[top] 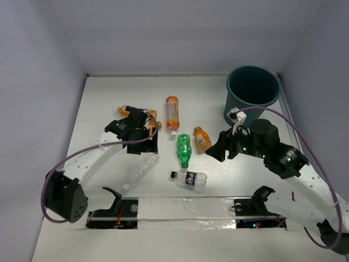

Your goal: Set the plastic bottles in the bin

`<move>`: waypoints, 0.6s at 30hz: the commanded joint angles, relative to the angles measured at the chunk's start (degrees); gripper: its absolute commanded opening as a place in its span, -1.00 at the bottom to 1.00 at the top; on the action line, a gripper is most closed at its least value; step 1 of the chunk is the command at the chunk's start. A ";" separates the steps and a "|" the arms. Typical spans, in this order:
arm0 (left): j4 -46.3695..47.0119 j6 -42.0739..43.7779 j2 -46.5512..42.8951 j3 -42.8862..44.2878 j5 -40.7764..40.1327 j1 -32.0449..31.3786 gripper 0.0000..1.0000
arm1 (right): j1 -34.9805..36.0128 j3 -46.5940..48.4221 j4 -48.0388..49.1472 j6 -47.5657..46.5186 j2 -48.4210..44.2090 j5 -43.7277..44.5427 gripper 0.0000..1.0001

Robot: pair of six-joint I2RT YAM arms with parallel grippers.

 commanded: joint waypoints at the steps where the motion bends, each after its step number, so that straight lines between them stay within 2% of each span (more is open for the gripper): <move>1: 4.30 3.00 4.30 1.54 -0.67 -2.18 0.50 | 0.29 -0.35 1.94 -1.52 -1.31 -0.87 0.40; 5: 6.85 4.85 8.61 1.28 -2.34 -2.71 0.52 | 0.29 -0.70 0.88 -1.61 -1.75 -0.96 0.55; 9: 8.87 6.87 13.17 0.40 -3.31 -2.71 0.52 | 0.29 -1.49 -0.09 -1.61 -2.89 -0.87 0.59; 13: 9.40 8.10 16.00 0.83 -4.45 -3.24 0.52 | 0.29 -1.93 -0.79 -1.26 -3.24 -0.61 0.64; 18: 8.79 8.37 19.77 0.66 -4.19 -3.24 0.52 | 0.29 -2.02 -1.05 -0.21 -3.51 -0.17 0.81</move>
